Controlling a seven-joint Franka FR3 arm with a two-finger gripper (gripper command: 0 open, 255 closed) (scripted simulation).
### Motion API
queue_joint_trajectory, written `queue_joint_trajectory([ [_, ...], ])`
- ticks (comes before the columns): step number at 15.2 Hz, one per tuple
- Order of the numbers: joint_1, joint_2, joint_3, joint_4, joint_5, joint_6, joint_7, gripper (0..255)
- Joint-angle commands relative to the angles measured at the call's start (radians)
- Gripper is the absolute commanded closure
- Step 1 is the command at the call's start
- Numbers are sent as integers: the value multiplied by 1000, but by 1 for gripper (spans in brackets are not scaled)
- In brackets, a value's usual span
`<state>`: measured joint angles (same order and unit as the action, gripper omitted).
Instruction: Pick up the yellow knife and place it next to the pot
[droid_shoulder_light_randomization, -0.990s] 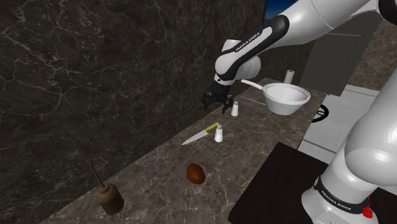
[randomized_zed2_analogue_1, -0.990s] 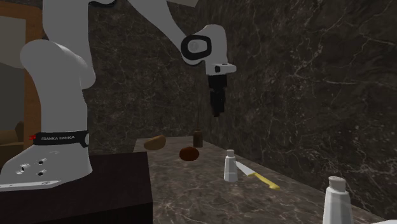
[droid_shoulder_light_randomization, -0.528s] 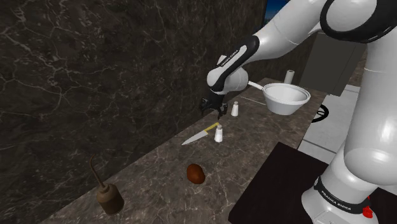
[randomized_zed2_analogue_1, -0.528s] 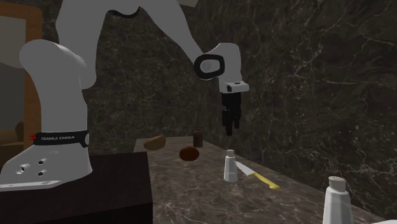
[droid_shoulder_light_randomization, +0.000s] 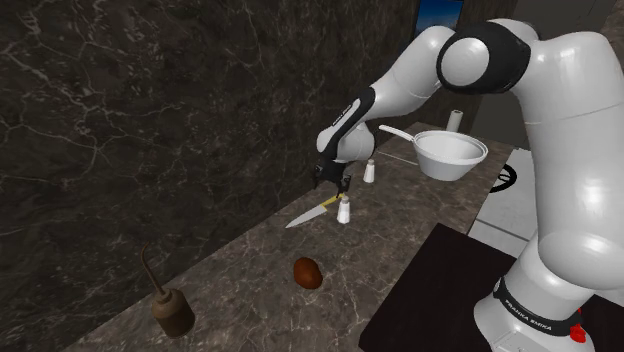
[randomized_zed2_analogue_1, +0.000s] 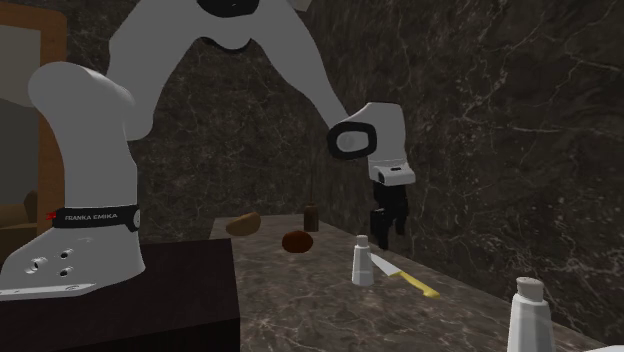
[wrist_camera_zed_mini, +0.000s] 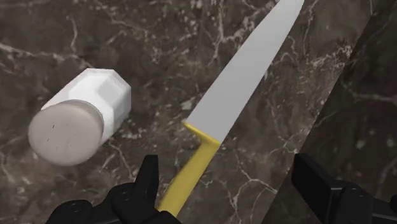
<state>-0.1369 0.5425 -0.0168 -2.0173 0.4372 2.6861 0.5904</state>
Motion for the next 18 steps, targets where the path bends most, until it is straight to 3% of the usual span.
queue_joint_trajectory([
  [1,-14,74,2,50,26,26,17,0],
  [9,-23,202,21,132,48,75,18,0],
  [18,-23,210,22,137,49,78,17,0],
])
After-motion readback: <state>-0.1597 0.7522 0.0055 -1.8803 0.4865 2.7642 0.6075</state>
